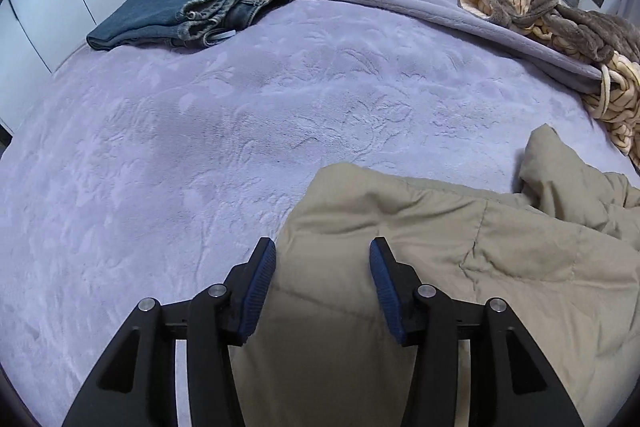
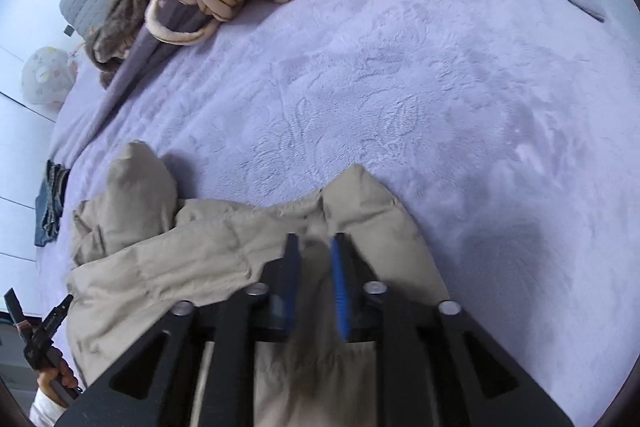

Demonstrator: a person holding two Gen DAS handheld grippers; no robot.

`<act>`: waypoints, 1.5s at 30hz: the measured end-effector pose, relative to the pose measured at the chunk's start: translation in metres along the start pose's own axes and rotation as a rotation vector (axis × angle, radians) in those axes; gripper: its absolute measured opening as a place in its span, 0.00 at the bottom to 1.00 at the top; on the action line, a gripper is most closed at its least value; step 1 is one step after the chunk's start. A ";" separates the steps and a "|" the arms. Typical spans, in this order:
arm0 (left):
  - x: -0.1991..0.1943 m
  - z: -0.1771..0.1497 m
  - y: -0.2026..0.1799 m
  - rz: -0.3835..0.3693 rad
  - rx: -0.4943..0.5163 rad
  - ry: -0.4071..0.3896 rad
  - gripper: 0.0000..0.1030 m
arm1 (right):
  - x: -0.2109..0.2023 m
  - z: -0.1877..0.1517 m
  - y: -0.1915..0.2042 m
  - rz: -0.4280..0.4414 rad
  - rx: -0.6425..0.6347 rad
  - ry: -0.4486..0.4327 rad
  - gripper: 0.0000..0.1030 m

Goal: Fold large clothes

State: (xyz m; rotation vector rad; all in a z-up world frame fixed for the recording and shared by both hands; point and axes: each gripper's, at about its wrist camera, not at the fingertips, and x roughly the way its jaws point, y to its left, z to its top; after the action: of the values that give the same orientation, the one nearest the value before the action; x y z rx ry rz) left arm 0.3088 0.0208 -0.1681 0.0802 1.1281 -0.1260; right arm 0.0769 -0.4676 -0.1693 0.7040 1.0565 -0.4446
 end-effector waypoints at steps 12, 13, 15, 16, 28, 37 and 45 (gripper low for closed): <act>-0.070 -0.085 0.019 -0.035 0.022 0.064 0.81 | -0.064 -0.091 0.008 0.087 0.024 0.046 0.52; -0.073 -0.092 0.020 -0.042 0.019 0.075 0.81 | -0.068 -0.100 0.007 0.092 0.038 0.053 0.52; -0.082 -0.105 0.020 -0.051 0.010 0.083 0.81 | -0.076 -0.119 0.004 0.104 0.068 0.067 0.55; -0.087 -0.111 0.020 -0.059 0.007 0.085 0.86 | -0.079 -0.128 0.002 0.109 0.084 0.072 0.57; -0.139 -0.171 0.003 -0.094 0.078 0.153 1.00 | -0.109 -0.205 -0.009 0.179 0.215 0.133 0.77; -0.166 -0.190 -0.009 -0.162 0.142 0.175 1.00 | -0.133 -0.237 0.008 0.265 0.276 0.090 0.86; -0.197 -0.184 -0.018 -0.115 0.162 0.153 1.00 | -0.139 -0.252 -0.006 0.337 0.327 0.071 1.00</act>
State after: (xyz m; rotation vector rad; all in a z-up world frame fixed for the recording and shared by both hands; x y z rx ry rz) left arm 0.0580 0.0382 -0.0688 0.1718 1.2744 -0.3180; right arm -0.1470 -0.2923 -0.1238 1.1754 0.9162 -0.3030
